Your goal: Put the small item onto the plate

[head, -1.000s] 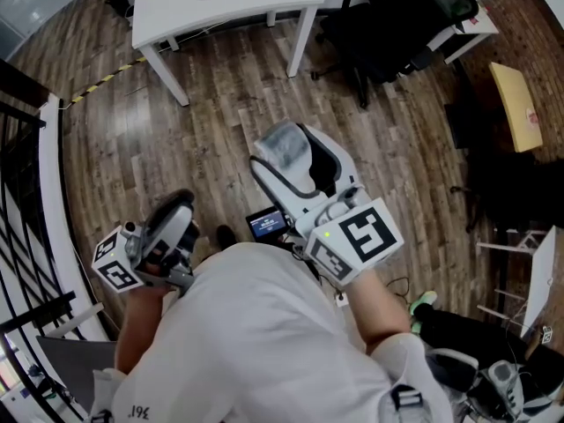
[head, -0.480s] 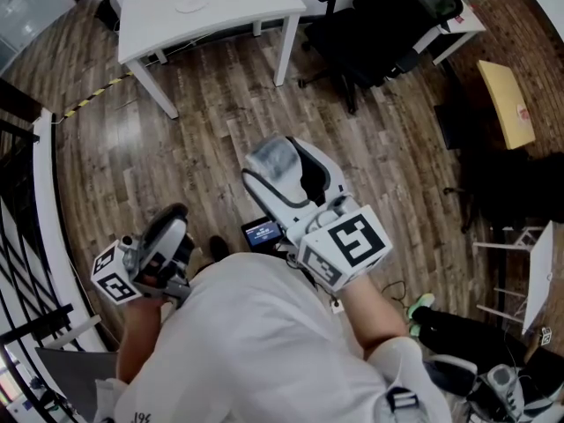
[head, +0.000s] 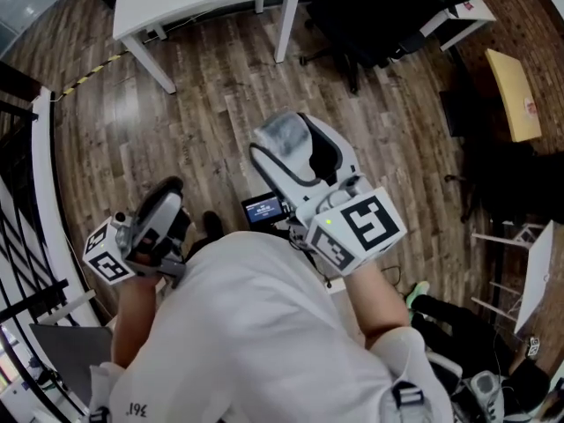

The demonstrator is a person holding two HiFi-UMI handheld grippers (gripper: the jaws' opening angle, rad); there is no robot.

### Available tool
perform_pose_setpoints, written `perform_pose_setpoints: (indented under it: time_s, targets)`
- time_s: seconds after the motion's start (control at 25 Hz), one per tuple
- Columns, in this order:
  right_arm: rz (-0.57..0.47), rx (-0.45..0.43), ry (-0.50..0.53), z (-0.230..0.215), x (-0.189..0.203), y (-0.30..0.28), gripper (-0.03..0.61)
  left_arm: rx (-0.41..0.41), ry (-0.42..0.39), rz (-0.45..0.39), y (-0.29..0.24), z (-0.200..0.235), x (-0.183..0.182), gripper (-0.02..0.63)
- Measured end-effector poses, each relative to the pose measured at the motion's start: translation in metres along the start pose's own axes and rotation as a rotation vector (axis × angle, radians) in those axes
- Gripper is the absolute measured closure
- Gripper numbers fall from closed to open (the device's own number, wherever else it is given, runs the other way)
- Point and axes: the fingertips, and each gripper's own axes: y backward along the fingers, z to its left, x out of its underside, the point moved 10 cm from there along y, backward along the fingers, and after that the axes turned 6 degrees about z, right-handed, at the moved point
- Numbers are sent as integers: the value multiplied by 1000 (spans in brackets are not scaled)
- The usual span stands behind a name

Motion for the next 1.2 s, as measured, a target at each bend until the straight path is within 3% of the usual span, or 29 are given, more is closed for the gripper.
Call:
perform_pose_setpoints:
  time_s: [0.64,0.96,1.2]
  targets:
    - [35,-27,-44,-32,19,18,262,-38,16,-7,-24,-3,33,496]
    - [63,-45,-54,-34,19,-12,262,-62,28,-18,-15,13,16,495]
    - [79,-19,-51,-37,13,-56,262,-48,56,-7,-11,51,-19,496]
